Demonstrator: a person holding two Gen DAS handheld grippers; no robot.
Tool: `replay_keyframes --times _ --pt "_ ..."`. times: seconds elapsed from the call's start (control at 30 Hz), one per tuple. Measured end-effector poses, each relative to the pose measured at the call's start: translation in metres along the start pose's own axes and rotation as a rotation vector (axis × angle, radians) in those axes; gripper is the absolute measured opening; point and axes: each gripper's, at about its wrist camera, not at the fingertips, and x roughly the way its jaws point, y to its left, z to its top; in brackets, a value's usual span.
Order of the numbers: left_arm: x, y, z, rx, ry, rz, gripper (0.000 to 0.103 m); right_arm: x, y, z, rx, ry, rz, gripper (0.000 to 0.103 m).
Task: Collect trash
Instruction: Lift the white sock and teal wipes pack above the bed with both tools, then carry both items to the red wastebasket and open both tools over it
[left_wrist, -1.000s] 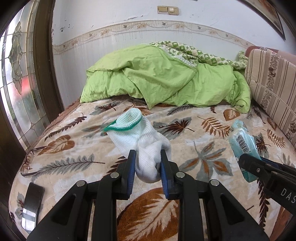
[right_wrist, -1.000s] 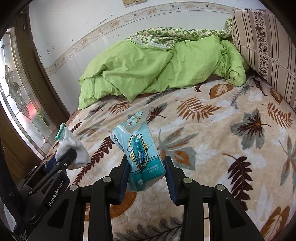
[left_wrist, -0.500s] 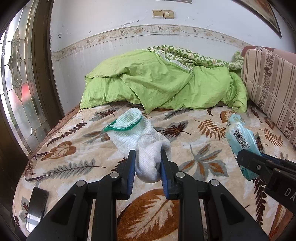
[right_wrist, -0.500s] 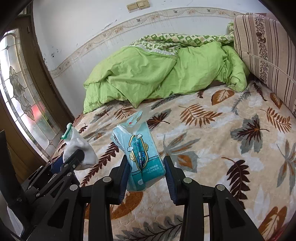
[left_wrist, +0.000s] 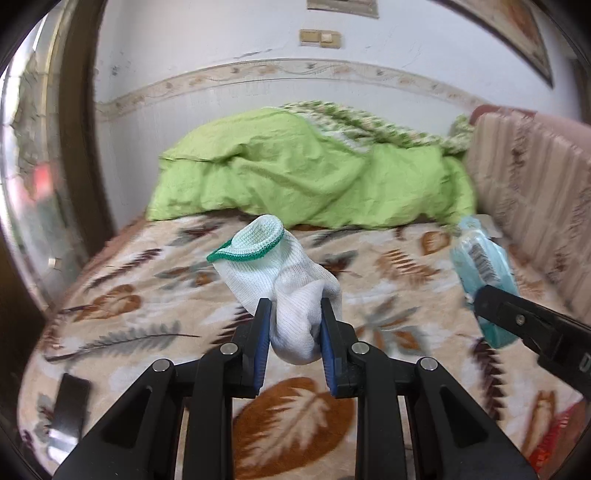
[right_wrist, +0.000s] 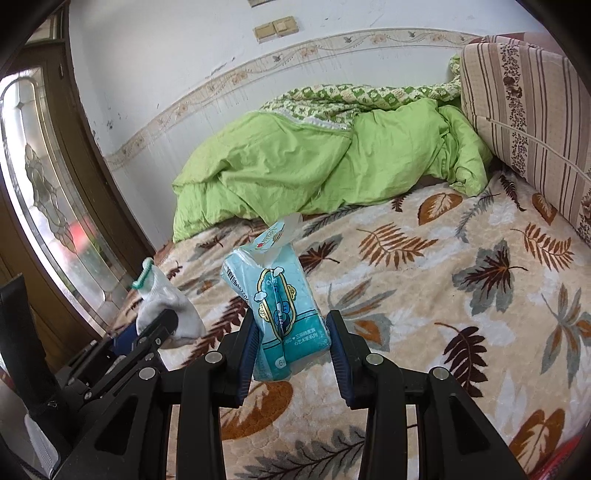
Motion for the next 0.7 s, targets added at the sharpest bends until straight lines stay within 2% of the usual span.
replay_keyframes --times 0.13,0.23,0.3,0.47,0.7 --pt "-0.015 -0.002 0.002 -0.038 0.008 -0.16 0.024 -0.024 -0.007 0.004 0.028 -0.027 0.019 0.039" --pt "-0.033 -0.016 0.003 -0.013 0.001 -0.267 0.024 -0.049 -0.017 0.001 0.066 -0.034 0.035 0.039" --pt "-0.043 -0.026 0.003 -0.001 -0.005 -0.31 0.024 -0.069 -0.027 -0.003 0.094 -0.032 0.054 0.039" --pt "-0.073 -0.061 -0.001 0.028 0.025 -0.47 0.024 -0.122 -0.049 -0.013 0.131 -0.055 0.06 0.039" --pt "-0.116 -0.112 -0.01 0.098 0.061 -0.643 0.024 -0.199 -0.085 -0.028 0.168 -0.103 -0.008 0.039"
